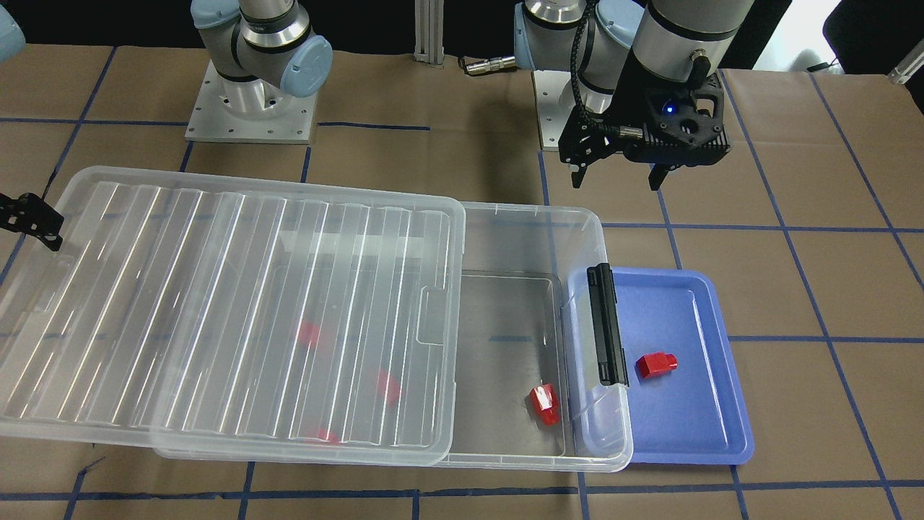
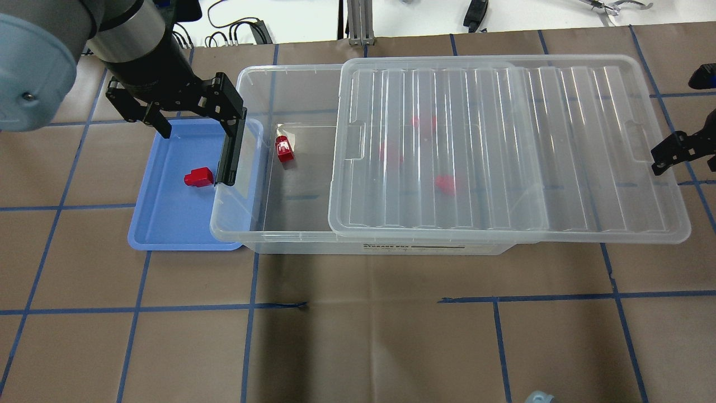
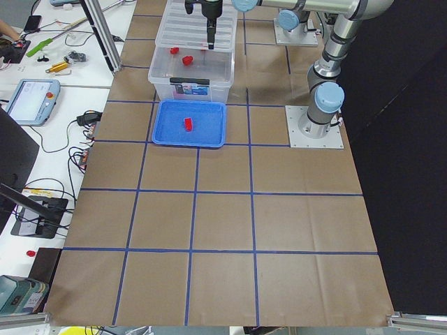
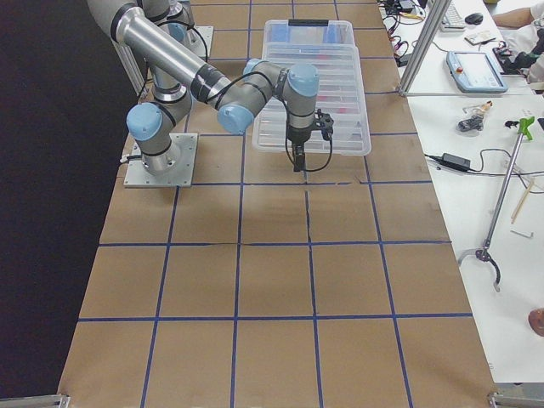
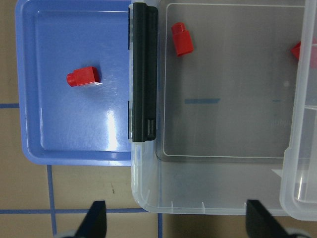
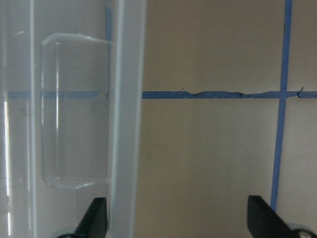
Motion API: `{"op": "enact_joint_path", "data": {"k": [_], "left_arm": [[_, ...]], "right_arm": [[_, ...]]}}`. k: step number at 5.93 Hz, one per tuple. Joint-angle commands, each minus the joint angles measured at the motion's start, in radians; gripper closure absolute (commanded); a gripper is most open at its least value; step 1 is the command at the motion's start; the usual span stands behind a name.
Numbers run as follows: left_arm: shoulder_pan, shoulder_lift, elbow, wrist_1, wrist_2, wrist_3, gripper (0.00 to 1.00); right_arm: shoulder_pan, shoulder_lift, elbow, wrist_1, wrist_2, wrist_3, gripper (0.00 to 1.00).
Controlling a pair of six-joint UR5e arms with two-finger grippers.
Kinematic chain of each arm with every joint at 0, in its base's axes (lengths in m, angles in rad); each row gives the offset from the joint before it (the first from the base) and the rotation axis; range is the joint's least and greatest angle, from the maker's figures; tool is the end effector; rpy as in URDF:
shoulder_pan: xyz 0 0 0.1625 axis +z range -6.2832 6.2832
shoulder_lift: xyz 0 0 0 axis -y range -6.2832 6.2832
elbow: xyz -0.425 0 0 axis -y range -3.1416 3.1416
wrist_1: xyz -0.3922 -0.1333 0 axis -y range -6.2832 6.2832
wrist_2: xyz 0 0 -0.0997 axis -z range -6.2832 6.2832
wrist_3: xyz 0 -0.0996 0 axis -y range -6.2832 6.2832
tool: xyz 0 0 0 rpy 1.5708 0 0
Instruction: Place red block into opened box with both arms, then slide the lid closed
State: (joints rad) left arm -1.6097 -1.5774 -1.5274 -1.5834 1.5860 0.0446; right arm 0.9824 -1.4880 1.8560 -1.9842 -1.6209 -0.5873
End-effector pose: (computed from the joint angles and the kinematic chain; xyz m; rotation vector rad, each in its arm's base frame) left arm -0.1510 -0.4913 0.5048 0.1302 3.1234 -0.0377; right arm -0.1737 -0.4915 0.3501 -0.0034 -3.0747 0.0154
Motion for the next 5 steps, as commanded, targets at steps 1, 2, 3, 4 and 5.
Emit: {"op": "enact_joint_path", "data": {"k": [1,2,3,4,5], "left_arm": [[0.045,-0.001,0.004,-0.001,0.006,0.363,0.01],[0.124,-0.007,0.032,-0.015,0.002,0.669,0.01],[0.184,-0.012,0.033,-0.015,-0.001,0.892,0.01],[0.21,-0.022,0.033,-0.006,-0.007,1.095,0.01],[0.22,-0.054,-0.006,0.052,-0.035,1.223,0.01]], "right_arm": [[-0.014,-0.017,-0.023,0.011,-0.014,0.003,0.0],[-0.005,-0.046,-0.052,0.025,-0.004,0.026,0.0],[0.011,-0.07,-0.084,0.071,-0.001,0.067,0.0],[0.068,-0.101,-0.133,0.176,0.003,0.154,0.0],[0.158,-0.109,-0.215,0.308,0.003,0.317,0.0]]}}
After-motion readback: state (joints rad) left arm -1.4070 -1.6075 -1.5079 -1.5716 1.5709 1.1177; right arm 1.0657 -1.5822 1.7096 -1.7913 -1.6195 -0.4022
